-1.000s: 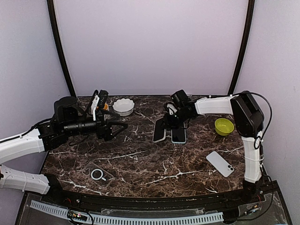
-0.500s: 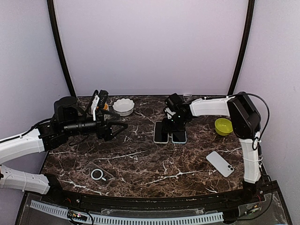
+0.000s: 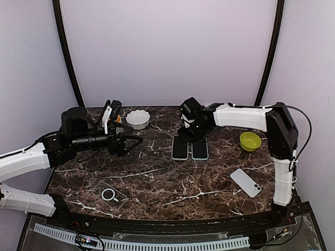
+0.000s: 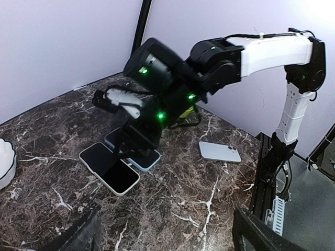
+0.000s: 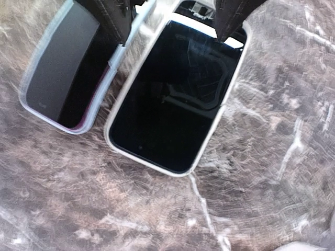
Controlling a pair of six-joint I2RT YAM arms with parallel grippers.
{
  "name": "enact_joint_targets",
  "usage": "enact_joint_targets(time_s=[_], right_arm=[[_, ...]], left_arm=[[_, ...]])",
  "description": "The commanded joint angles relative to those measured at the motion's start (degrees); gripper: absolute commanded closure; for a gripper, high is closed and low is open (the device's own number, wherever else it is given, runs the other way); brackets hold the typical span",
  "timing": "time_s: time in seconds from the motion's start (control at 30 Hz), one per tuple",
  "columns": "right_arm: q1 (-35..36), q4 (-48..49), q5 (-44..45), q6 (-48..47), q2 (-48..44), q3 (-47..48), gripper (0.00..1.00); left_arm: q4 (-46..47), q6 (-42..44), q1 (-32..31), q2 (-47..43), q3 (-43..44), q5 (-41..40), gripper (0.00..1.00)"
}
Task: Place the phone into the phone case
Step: Place the phone with the phone case at the center of the board, then pick up the phone case from the center of the board.
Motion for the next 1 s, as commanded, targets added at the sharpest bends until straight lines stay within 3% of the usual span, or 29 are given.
enact_joint_targets(time_s=[0.0,0.1,0.27,0.37,0.43,0.53,0.6,0.67,0.83,0.97], right_arm=[[1.3,-8.0,8.7,0.0,-8.8,-2.4,0.33],[2.8,-7.4,9.1,1.0,-13.0,-8.3,0.15],[5.2,-10.0,12.4,1.8,-15.0,-10.7,0.12],[5.8,-7.7,11.3,0.1,-15.8,-13.4,0.12],[5.8,-4.9,9.7,-1.7,-16.4,-15.9,0.12],[5.8,-0.4,8.3,-4.2,-17.1,-19.0,0.12],[5.9,2.0,7.7,-5.4,-17.9,-21.3,0.12],[5.9,3.9,6.5,-6.6,-18.9,-23.7,0.12],[5.8,7.3,4.7,-8.9,-21.7,-28.8,0.12],[5.9,9.6,4.4,-9.6,-23.5,-31.3,0.12]], left_arm=[[-4.0,1.1,0.3,1.2,3.4,-4.8,0.12],[-7.5,1.2,0.4,4.1,5.8,-9.9,0.09],[-33.0,-9.6,1.9,12.2,14.2,-28.4,0.09],[-45.0,-17.9,3.7,11.3,12.8,-27.1,0.2],[-45.5,-24.9,5.7,7.3,6.7,-22.0,0.26],[-46.7,-35.8,11.0,-0.9,-2.0,-21.1,0.32],[-49.2,-40.7,13.9,-4.5,-8.0,-21.5,0.42],[-49.8,-43.9,14.8,-6.6,-11.0,-21.2,0.46],[-54.6,-49.9,15.2,-4.6,-13.1,-24.9,0.53],[-54.7,-51.3,15.3,-2.2,-13.7,-25.9,0.65]])
